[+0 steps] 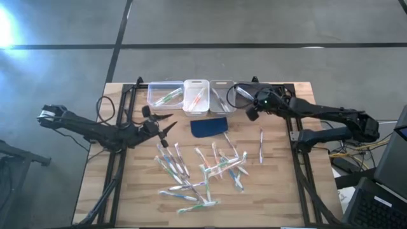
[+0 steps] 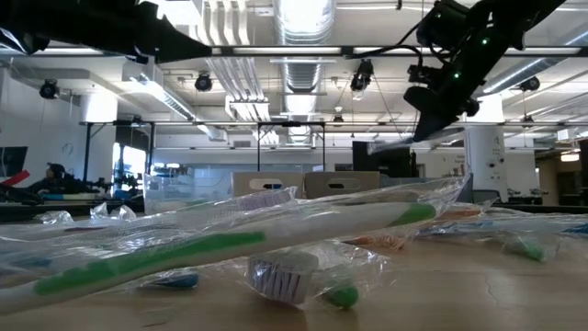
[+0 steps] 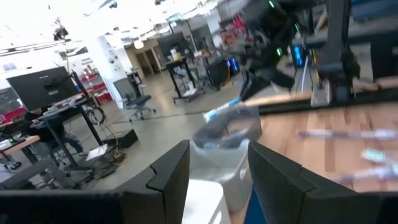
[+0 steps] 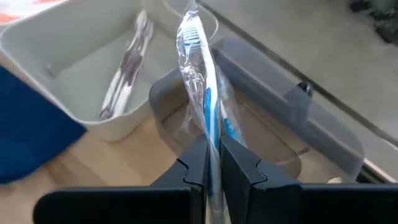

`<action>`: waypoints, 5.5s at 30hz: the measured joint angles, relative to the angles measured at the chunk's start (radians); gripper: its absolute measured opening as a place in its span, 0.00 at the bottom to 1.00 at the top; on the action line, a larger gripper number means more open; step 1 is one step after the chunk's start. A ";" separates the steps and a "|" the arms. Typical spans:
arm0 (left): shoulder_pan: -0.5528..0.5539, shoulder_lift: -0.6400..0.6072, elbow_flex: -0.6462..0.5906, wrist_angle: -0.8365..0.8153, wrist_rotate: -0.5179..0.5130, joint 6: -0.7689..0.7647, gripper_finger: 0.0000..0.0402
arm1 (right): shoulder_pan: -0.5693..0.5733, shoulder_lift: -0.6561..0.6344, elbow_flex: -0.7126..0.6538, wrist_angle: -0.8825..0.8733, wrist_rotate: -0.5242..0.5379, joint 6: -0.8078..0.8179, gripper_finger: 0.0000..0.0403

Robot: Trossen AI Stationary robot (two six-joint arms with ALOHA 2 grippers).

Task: Pick & Place Toothbrushes
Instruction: Put the blue toothbrush into the transparent black bin, then put the violet toothbrush into the gray bin

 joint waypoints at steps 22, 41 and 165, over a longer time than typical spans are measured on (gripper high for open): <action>0.000 0.000 0.000 -0.003 -0.003 -0.035 0.42 | -0.258 0.000 -0.004 0.020 -0.169 -0.172 0.05; 0.000 0.000 0.000 -0.003 -0.003 -0.036 0.42 | -0.305 0.152 -0.008 0.072 -0.235 -0.285 0.05; 0.001 0.000 0.001 0.023 -0.002 0.038 0.42 | 0.382 0.276 0.847 -1.040 -0.258 0.409 0.02</action>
